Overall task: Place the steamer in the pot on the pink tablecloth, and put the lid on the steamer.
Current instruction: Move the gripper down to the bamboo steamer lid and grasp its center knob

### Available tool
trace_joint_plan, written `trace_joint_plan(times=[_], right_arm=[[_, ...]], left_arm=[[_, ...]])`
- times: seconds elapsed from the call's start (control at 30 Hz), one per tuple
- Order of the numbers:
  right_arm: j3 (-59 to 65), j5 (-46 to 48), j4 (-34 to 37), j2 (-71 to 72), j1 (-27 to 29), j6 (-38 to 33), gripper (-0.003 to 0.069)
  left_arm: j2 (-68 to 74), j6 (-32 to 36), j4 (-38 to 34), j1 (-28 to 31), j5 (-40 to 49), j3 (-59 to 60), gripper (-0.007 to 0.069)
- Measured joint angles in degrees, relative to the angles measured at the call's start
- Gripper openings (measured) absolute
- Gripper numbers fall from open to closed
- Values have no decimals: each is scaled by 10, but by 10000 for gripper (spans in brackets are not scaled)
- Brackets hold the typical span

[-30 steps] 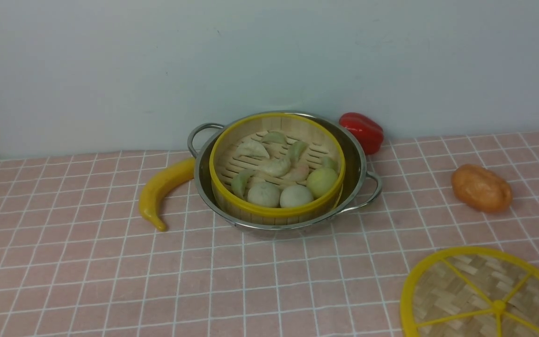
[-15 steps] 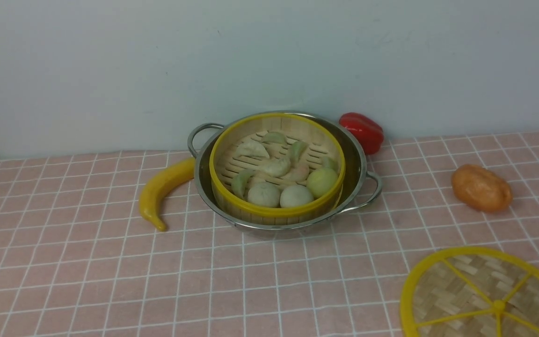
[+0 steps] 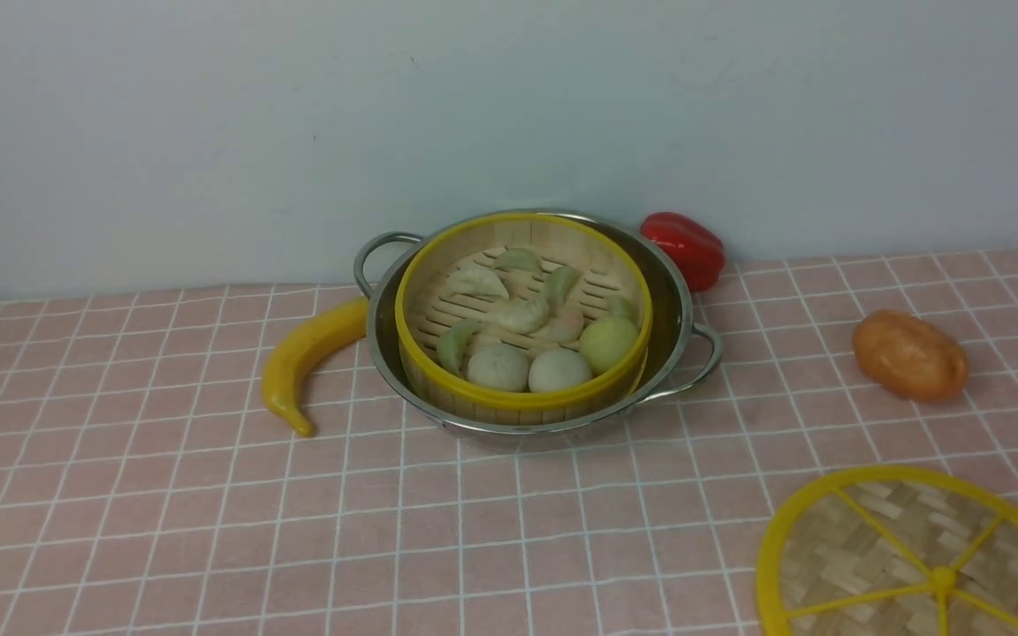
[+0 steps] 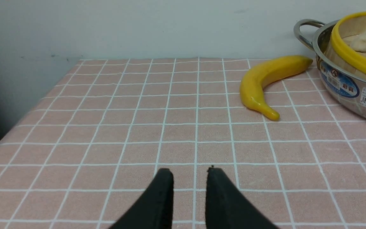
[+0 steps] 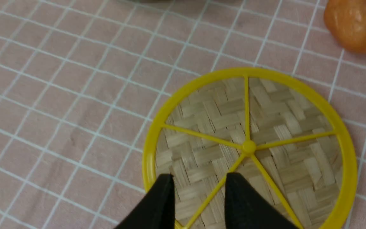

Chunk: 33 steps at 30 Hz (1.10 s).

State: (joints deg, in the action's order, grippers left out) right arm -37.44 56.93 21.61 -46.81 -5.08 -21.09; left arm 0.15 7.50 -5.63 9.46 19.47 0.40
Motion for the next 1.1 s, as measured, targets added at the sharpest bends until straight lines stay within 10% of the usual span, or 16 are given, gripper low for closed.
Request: trace_joint_plan(times=[0.47, 1.1], right_arm=[[-166, 53, -176, -349, -97, 141, 243], [-192, 57, -188, -487, -98, 175, 243]], left_arm=[[0, 0, 0, 0, 0, 0, 191], [0, 0, 0, 0, 0, 0, 223]])
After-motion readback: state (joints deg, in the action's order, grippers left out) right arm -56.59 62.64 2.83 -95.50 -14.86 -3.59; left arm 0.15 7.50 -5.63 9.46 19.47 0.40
